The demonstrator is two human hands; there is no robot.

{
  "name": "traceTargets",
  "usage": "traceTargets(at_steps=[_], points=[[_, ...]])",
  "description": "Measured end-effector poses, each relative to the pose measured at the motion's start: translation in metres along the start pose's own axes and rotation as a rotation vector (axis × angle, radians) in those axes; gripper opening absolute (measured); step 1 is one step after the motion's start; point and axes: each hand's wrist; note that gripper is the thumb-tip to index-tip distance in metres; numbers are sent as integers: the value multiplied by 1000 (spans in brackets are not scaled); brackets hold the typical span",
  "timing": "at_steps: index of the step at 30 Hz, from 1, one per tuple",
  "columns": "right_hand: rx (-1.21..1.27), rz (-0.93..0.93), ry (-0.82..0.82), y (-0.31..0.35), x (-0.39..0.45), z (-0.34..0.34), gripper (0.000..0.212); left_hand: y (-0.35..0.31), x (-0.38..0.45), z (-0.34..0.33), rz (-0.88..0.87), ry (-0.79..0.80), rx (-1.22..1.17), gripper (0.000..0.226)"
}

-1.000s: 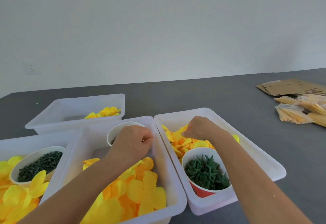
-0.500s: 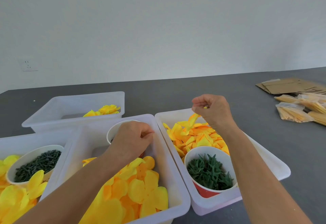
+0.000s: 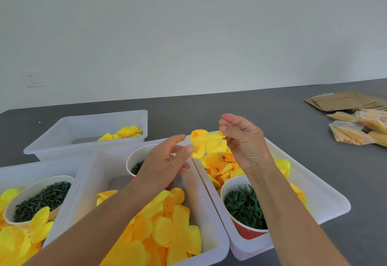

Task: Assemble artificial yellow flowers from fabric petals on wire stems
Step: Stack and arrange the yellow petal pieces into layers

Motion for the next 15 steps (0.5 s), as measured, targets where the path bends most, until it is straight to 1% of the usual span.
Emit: traceTargets(at_steps=[2,4,6,8,11,13,15], points=[[73,6,62,-2,-2,-2,31,-2,0,-2,174,4,-300,41],[81,8,137,-6,-5,-6,30,-5,2,-2,329,39,-558,34],[20,9,190,-11,-8,-9,33,-6,2,1,360,78,-678,34],[-133,22,200,-16,-11,-9,32,-5,1,4,327,52,-690,36],[-437,-22,194,-21,-15,-8,27,-1,-1,6,237,-58,-489,40],[-504,-124,251,-22,-18,-8,24,3,-2,7,197,-106,-363,36],[-506,-188,291,-22,-21,-10,22,6,-3,5,170,-113,-339,31]])
Point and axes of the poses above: each hand's wrist, its own x-axis towards the middle knuckle, its own z-axis out of the back of the hand, y = z × x, and after that the axes turned 2 degrees about -x, right-handed
